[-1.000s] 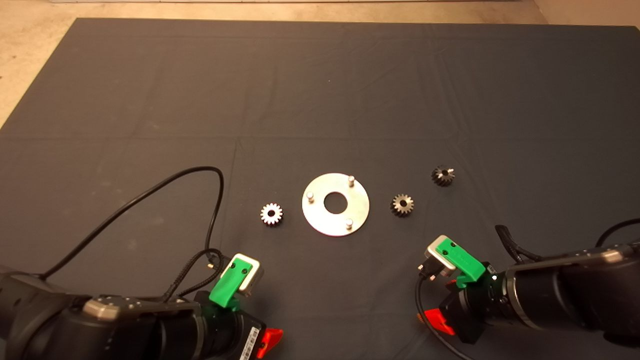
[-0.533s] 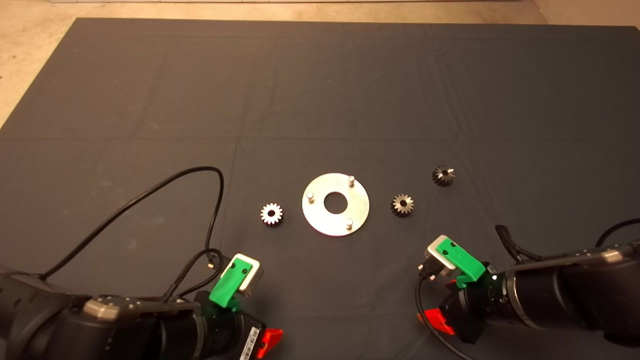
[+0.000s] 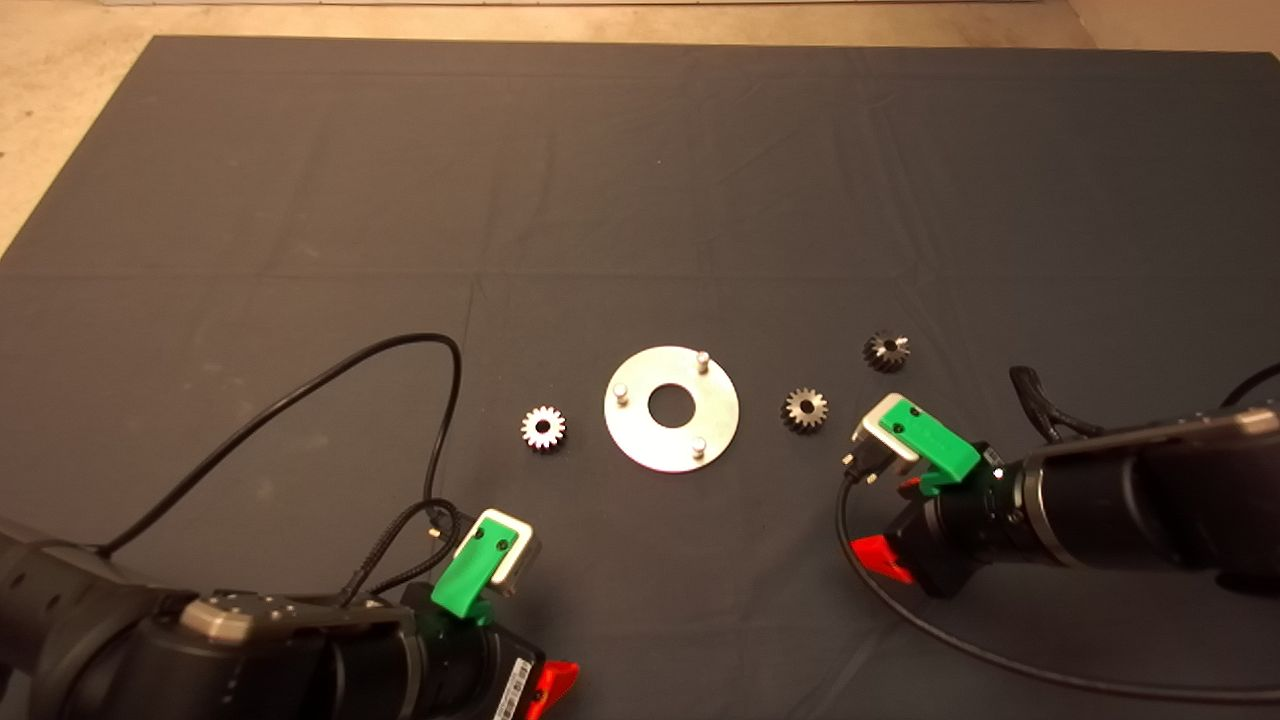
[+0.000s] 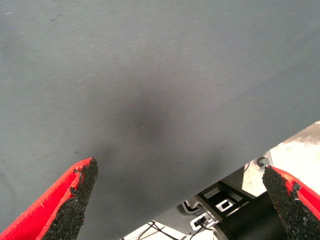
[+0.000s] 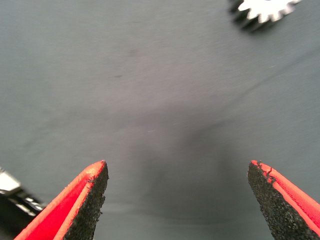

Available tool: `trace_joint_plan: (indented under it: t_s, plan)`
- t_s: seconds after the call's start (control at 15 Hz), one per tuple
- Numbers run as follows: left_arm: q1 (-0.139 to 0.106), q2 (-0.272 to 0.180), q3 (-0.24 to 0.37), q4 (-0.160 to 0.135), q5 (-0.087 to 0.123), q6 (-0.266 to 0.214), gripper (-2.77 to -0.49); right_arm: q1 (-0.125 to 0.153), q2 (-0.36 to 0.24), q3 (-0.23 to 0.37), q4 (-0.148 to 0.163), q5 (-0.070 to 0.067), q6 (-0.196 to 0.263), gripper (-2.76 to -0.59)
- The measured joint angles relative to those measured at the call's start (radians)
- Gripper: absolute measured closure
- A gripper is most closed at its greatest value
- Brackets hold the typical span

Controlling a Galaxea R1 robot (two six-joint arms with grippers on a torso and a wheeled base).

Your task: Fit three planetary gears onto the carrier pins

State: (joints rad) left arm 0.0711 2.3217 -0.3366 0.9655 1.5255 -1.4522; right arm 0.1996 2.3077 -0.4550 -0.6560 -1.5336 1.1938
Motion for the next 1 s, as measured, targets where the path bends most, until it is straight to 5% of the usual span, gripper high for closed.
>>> trace_joint_plan:
  t_s: [0.53, 1.0]
  plan:
    - [0.000, 0.017, 0.000, 0.000, 0.000, 0.000, -2.36, 0.030, 0.000, -0.158, 0.028, 0.000, -0.124, -2.07]
    - [0.000, 0.022, 0.000, 0.000, 0.000, 0.000, -2.36, 0.031, 0.044, -0.245, 0.033, 0.001, -0.150, -2.07]
